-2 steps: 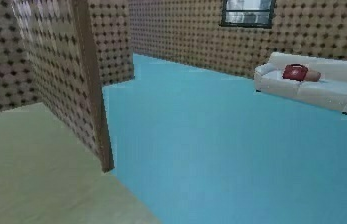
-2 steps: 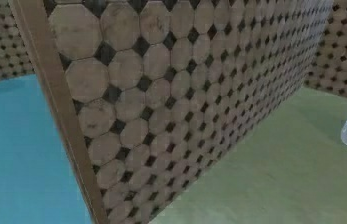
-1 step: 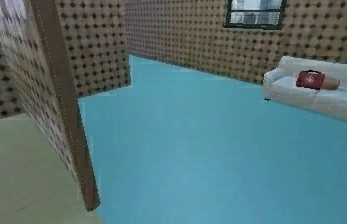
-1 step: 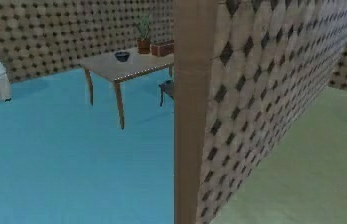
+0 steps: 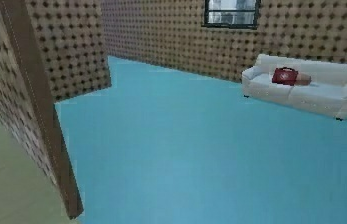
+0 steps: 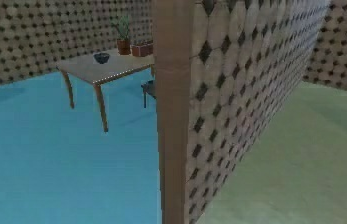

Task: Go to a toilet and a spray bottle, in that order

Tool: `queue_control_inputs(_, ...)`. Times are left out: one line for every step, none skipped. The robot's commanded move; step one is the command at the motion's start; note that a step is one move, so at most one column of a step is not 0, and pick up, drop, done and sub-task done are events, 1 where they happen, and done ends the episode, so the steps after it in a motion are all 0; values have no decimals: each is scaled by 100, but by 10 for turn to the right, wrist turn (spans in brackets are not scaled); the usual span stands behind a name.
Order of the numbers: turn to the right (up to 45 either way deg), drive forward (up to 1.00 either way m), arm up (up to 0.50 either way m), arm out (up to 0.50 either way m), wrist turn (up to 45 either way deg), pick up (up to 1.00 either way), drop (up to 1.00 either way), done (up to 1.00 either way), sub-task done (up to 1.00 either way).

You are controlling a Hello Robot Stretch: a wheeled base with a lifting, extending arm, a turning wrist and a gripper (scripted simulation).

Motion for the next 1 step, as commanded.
queue_control_inputs(0, 95, 0, 0, 0, 0, 0, 0, 0)
